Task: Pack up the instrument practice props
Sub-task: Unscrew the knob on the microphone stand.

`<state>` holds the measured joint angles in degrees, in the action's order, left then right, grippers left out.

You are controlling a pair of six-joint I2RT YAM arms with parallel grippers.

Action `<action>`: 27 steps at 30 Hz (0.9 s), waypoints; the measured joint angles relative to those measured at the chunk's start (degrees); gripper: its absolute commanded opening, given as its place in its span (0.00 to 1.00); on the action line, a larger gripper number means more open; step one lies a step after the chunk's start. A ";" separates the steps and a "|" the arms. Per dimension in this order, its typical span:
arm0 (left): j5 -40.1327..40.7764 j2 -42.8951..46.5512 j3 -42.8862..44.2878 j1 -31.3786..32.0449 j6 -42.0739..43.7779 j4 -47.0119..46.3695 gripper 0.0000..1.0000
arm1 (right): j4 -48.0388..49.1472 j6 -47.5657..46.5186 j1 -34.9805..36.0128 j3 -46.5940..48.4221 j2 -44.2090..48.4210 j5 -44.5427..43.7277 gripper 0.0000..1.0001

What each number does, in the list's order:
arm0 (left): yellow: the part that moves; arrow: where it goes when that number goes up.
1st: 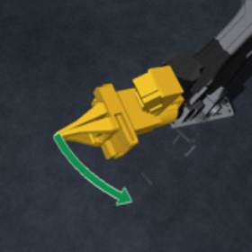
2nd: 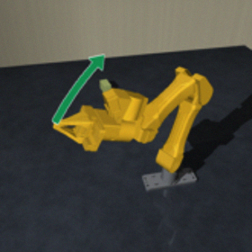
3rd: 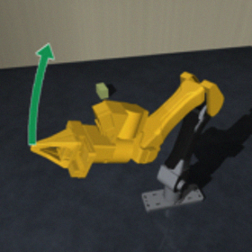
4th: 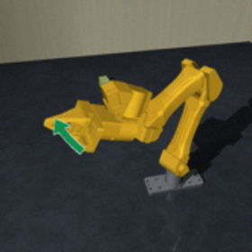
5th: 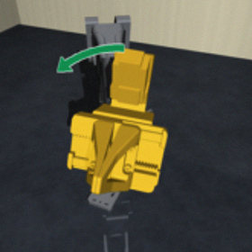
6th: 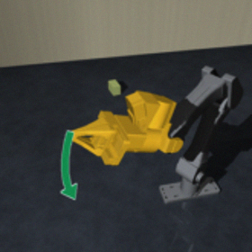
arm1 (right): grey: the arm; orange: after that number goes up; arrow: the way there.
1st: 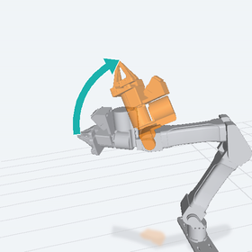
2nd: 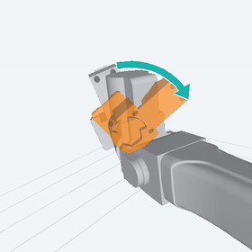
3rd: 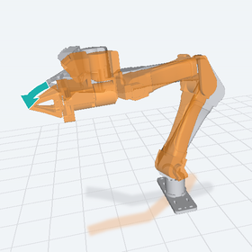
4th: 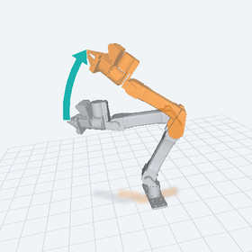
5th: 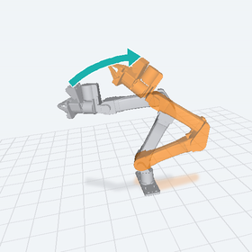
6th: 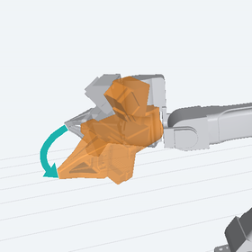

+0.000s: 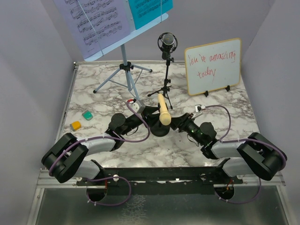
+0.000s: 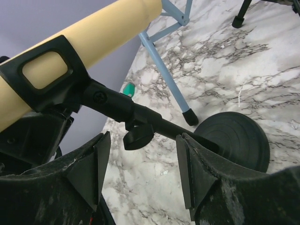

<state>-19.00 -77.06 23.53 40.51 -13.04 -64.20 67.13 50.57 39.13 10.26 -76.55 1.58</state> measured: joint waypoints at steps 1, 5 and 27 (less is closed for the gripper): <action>0.00 0.00 0.00 0.00 -0.02 0.00 0.47 | 0.92 0.42 -0.17 0.20 -0.61 0.70 0.58; -0.04 0.00 0.00 0.00 -0.02 0.00 0.47 | 2.71 1.49 -0.76 0.94 -2.38 2.01 0.40; 0.02 -0.22 0.00 -0.07 -1.03 -0.17 0.51 | -5.11 -13.18 -1.31 5.68 -1.64 7.98 0.04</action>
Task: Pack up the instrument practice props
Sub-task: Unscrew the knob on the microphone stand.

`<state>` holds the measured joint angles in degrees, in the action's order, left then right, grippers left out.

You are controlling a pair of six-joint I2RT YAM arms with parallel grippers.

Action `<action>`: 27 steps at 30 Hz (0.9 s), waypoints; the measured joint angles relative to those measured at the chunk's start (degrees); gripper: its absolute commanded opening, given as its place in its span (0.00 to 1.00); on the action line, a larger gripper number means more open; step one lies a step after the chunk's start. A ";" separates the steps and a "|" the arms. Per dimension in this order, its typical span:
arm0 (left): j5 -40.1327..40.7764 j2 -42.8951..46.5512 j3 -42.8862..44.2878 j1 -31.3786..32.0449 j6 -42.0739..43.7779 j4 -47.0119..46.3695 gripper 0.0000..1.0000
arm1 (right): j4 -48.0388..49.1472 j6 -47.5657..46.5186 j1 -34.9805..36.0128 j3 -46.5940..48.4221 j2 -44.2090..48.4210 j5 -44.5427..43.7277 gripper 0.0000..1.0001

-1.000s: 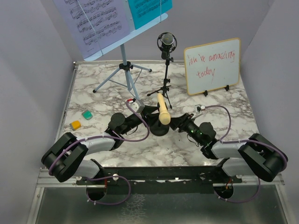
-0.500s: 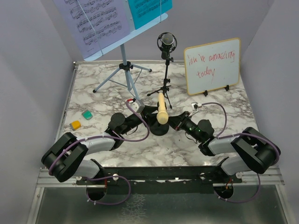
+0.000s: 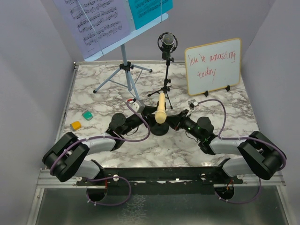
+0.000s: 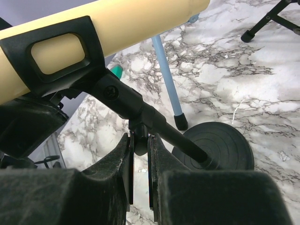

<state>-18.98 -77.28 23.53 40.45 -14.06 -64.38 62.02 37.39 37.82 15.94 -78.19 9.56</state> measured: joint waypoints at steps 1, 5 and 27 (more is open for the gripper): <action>0.13 -0.37 0.00 0.00 -0.11 -0.26 0.51 | -0.35 -0.57 0.07 0.09 0.13 -0.04 0.04; 1.07 -2.14 0.02 0.00 -0.48 -0.26 0.51 | -0.68 -3.23 2.05 0.17 0.48 -2.54 0.05; -0.33 -8.33 1.55 -0.59 0.61 -5.14 0.02 | -14.62 -26.62 10.51 0.59 12.72 -14.21 0.57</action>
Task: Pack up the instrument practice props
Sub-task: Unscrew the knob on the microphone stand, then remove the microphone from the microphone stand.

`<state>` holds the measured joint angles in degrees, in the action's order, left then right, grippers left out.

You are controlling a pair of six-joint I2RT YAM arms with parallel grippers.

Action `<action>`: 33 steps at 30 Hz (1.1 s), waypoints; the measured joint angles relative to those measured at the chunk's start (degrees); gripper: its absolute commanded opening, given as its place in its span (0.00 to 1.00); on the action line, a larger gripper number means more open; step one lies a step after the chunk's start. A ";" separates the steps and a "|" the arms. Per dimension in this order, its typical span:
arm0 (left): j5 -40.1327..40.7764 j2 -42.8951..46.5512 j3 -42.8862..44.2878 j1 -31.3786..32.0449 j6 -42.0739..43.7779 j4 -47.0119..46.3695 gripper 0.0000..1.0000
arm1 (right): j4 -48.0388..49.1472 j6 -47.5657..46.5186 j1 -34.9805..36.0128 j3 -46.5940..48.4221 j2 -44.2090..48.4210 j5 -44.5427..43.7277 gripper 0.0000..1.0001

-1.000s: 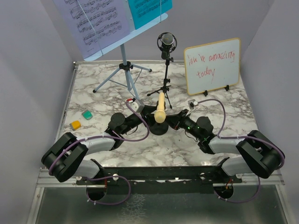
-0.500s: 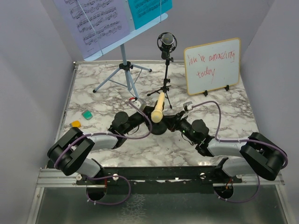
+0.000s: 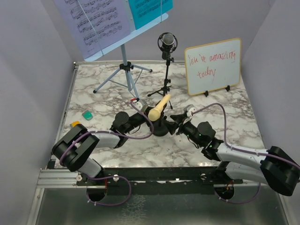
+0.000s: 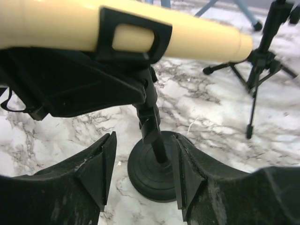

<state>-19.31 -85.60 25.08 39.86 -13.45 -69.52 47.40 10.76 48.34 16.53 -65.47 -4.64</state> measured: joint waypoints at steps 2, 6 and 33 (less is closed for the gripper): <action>-1.31 -0.57 0.00 -0.33 0.04 -0.96 0.05 | -2.67 -3.30 0.00 0.02 3.85 0.07 0.60; -3.89 -1.09 -0.02 -0.90 0.26 -1.86 0.34 | -6.84 -9.66 0.00 0.02 10.01 0.13 0.64; 6.60 25.88 -6.03 -1.99 -3.67 26.10 0.70 | 16.11 -6.86 -0.02 -0.76 -9.51 0.44 0.70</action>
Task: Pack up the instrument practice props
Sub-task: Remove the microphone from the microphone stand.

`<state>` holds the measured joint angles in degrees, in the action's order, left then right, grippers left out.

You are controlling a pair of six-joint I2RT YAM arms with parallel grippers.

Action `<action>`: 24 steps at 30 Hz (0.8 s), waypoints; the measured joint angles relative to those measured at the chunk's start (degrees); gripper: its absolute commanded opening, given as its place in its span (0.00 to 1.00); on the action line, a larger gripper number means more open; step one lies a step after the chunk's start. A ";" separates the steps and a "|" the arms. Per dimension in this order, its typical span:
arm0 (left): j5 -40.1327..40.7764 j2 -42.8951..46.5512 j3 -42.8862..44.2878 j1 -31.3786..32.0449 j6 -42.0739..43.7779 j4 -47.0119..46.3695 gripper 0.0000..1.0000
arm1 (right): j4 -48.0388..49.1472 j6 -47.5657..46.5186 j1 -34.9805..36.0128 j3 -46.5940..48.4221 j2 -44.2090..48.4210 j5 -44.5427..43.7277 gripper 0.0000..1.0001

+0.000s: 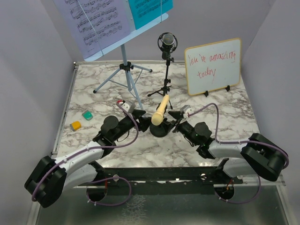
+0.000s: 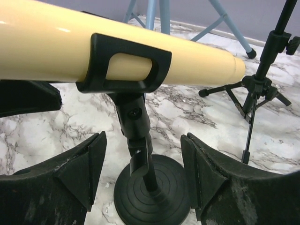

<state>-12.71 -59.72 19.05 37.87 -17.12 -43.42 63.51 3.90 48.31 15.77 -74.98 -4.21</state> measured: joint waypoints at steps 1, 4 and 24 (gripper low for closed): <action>1.49 1.25 0.31 0.00 -1.09 3.04 0.70 | 1.27 0.00 0.00 0.13 -0.79 0.02 0.69; 5.90 3.41 3.15 0.00 -5.66 13.25 0.72 | 4.33 -0.07 0.02 0.72 -3.06 0.02 0.68; 9.25 -2.05 47.36 -0.02 -8.74 63.49 0.78 | 13.29 -3.63 0.02 3.52 -10.75 0.70 0.41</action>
<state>-3.46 -61.78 66.41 37.85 -25.87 20.08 76.79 0.27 48.34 19.29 -85.73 -3.51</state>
